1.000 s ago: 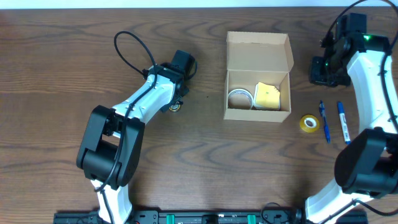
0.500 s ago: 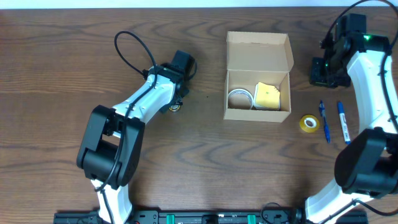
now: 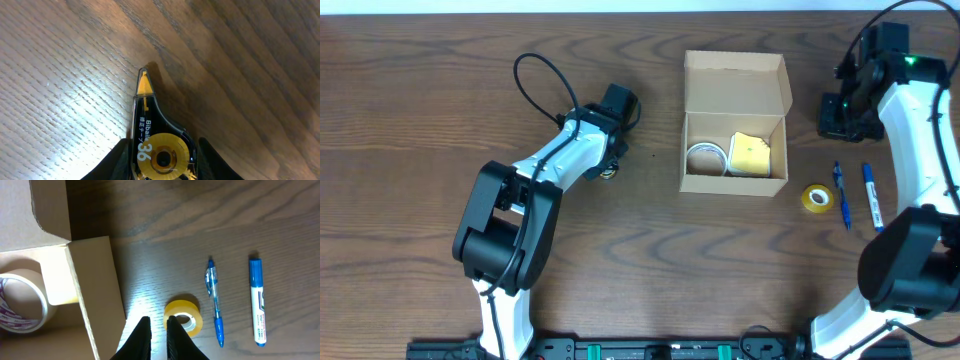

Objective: Pack container
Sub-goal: 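Swing left gripper with correction tape over the box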

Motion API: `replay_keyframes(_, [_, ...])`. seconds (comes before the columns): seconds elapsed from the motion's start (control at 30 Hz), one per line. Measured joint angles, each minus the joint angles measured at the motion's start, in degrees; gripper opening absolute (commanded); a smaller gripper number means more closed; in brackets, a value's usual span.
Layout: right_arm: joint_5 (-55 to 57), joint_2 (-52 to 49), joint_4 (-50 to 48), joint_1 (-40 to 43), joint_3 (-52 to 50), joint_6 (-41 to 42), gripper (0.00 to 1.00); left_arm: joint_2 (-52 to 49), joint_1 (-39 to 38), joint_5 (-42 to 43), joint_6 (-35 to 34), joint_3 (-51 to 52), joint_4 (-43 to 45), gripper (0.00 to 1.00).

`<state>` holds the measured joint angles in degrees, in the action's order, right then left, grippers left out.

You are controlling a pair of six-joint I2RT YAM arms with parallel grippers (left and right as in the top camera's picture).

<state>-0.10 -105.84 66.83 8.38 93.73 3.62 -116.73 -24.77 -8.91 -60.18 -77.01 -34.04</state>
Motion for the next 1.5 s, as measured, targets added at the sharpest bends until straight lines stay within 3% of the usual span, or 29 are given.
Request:
replay_keyframes(0.4, [0.0, 0.0, -0.02, -0.02, 0.0, 0.0, 0.11, -0.28, 0.0, 1.05, 4.22, -1.38, -0.04, 0.29])
replay_keyframes(0.57, [0.0, 0.02, -0.04, -0.02, 0.0, 0.0, 0.11, -0.55, 0.0, 1.22, 11.72, -7.8, -3.39, 0.22])
replay_keyframes(0.9, [0.0, 0.02, -0.22, -0.02, 0.0, 0.0, 0.11, -0.55, 0.0, 2.67, 27.87, -24.61, -14.45, 0.23])
replay_keyframes(1.1, [0.0, 0.04, -0.22, -0.02, 0.0, 0.0, 0.11, -0.55, -0.28, 7.72, 32.3, -30.27, -16.63, 0.23])
replay_keyframes(1.33, [-0.02, 0.07, -0.24, -0.02, 0.0, 0.0, 0.11, -0.55, -6.27, 10.01, 35.63, -33.68, -15.1, 0.24])
replay_keyframes(1.5, [-0.39, 0.07, -0.2, -0.04, 0.0, 0.0, 0.11, -0.55, -14.1, 5.55, 37.97, -33.7, -13.97, 0.25])
